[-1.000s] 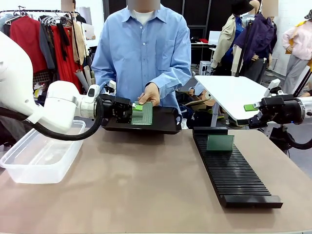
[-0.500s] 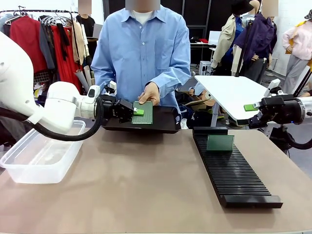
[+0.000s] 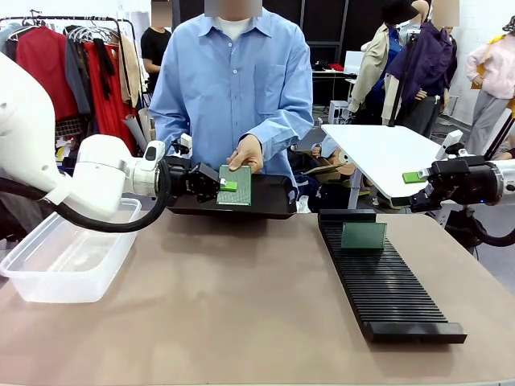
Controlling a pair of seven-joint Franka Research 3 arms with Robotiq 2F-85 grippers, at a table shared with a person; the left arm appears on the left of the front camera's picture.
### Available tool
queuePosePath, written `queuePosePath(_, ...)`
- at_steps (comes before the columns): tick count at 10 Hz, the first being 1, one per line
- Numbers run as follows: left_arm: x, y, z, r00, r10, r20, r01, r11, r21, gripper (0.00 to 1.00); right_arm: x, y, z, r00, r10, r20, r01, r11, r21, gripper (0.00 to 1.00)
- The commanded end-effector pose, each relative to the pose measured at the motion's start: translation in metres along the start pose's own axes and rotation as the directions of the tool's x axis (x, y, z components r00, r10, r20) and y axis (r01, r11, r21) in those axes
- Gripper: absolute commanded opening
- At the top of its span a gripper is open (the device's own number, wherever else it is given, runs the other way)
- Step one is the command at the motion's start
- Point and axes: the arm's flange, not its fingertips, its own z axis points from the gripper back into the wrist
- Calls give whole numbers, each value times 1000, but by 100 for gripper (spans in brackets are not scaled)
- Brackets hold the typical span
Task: Sort PCBs into racks and boxes based on the side picked up.
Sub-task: Pick up the Blank PCB handed by the Human, then if the short side of the Blank PCB is picked up, insert it into the PCB Rack ; if the long side is picked up, place it in the Organizing box.
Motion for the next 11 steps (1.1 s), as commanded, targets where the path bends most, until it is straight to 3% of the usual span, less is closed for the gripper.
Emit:
queuePosePath(1, 0, 0, 0, 1000, -5, 2, 5, 1000, 3, 0, 3, 1, 2, 1000, 14, -3, -14, 1000, -8, 100)
queuePosePath(11, 0, 0, 0, 1000, -5, 2, 5, 1000, 3, 0, 3, 1, 2, 1000, 14, -3, -14, 1000, -8, 100)
